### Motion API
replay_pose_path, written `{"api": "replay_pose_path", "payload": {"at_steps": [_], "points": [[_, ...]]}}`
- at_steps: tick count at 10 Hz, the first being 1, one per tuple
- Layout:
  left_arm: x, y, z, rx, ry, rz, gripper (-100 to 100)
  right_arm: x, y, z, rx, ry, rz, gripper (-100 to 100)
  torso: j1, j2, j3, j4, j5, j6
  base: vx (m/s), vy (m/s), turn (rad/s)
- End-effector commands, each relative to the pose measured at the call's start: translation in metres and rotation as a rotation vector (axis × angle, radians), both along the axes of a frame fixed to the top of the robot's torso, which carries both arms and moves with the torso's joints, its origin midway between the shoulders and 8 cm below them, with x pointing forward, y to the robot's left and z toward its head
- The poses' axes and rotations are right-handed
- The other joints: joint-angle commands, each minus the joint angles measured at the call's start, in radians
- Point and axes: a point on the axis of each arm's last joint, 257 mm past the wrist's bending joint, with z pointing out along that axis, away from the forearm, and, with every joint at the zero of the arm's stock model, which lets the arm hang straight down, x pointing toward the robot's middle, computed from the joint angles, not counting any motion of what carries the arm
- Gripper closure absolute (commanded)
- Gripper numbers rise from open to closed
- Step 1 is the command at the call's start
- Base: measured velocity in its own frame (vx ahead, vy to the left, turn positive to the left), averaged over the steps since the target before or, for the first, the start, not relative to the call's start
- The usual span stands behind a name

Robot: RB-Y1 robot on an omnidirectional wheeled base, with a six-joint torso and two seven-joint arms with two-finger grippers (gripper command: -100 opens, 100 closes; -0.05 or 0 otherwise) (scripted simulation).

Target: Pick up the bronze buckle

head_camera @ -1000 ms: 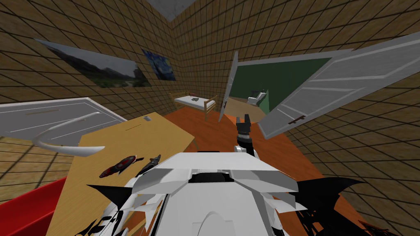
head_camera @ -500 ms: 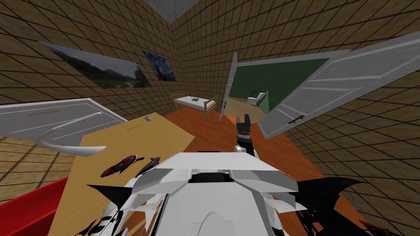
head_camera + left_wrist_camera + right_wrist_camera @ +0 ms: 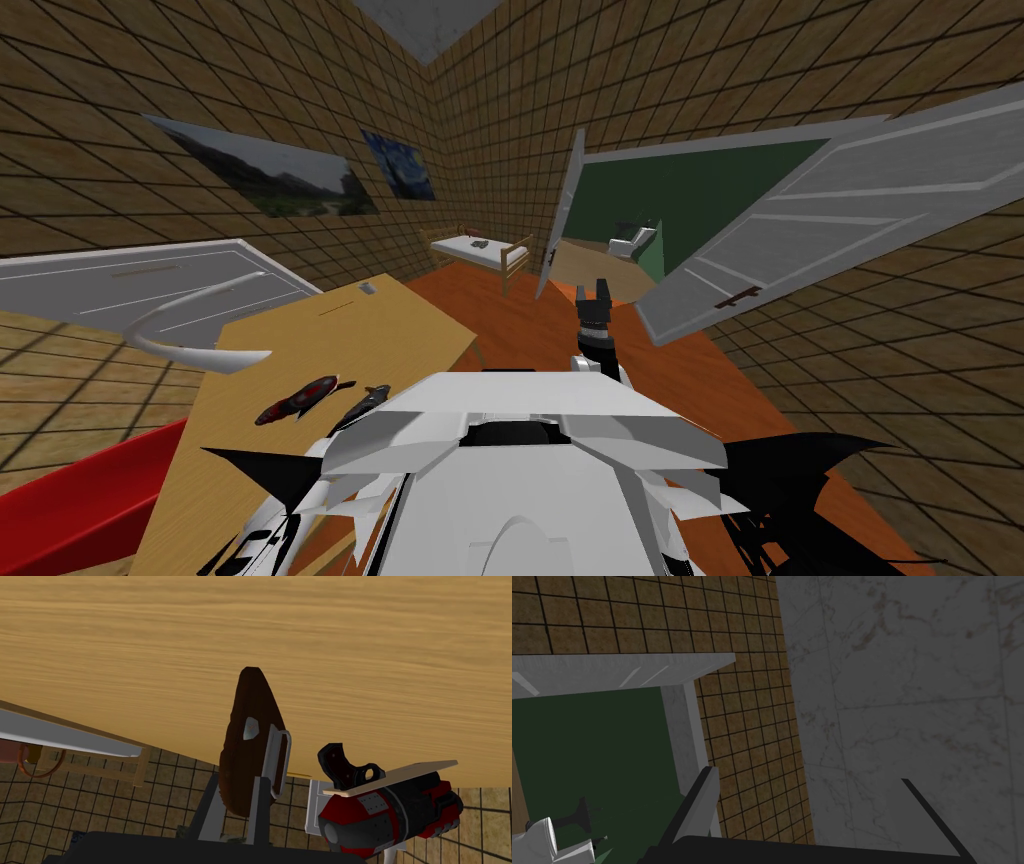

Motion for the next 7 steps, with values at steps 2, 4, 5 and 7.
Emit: {"api": "replay_pose_path", "payload": {"at_steps": [2,4,5,7], "points": [[-0.002,-0.008,0.003,-0.001,-0.001,-0.02,100,0.0,0.0,0.0,0.0,0.0,0.0,0,0.0,0.0,0.0,0.0,0.0,0.0,0.042,-0.001,0.063],[-0.004,-0.015,0.006,-0.003,-0.001,-0.033,100,0.0,0.0,0.0,0.0,0.0,0.0,0,0.0,0.001,0.0,0.0,0.001,0.001,0.04,0.002,0.073],[-0.005,-0.018,0.007,-0.004,-0.001,-0.04,100,0.0,0.0,0.0,0.0,0.0,0.0,0,0.001,0.0,0.0,0.0,0.001,0.001,0.039,0.002,0.068],[-0.006,-0.015,0.006,-0.003,0.0,-0.034,0,0.0,0.0,0.0,0.0,0.0,0.0,0,0.001,0.001,0.001,0.0,0.001,0.002,0.008,0.0,0.008]]}}
